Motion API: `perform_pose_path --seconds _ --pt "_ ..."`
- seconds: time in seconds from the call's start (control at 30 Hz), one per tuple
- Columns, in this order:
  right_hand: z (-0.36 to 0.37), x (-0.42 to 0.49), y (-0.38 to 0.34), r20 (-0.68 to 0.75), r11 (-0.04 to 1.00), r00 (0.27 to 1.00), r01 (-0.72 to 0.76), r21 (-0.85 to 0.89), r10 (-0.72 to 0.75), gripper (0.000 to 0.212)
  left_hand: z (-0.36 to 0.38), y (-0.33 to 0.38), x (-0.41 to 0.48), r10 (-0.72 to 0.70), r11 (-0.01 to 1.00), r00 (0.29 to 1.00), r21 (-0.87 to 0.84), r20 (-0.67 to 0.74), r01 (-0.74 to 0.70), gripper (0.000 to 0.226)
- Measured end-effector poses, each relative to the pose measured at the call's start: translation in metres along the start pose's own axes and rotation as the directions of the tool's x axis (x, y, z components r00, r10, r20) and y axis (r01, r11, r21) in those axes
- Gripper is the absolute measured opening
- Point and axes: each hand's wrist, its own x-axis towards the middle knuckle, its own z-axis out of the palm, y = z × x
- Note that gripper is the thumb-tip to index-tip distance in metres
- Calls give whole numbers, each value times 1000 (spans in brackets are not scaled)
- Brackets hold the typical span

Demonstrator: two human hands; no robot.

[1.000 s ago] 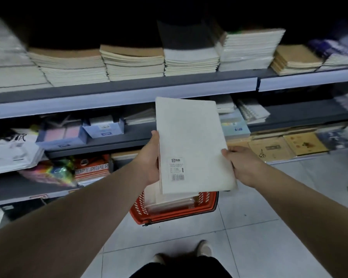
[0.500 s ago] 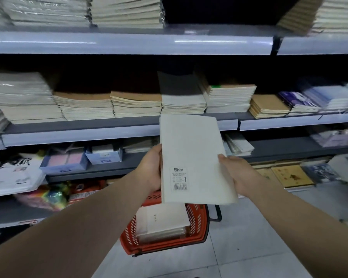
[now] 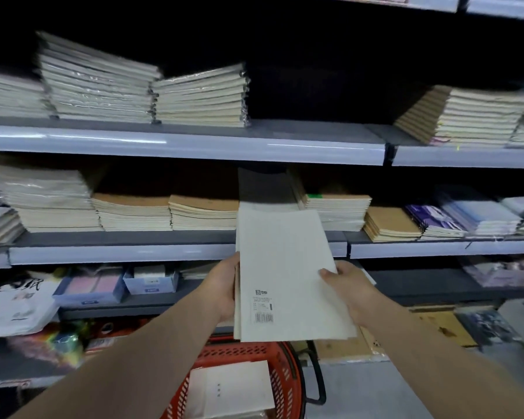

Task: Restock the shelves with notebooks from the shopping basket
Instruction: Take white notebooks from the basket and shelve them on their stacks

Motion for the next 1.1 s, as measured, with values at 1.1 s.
perform_pose_path --seconds 1.1 --pt "53 47 -79 70 972 977 210 -109 -203 9 14 61 57 216 868 969 478 -123 -133 57"
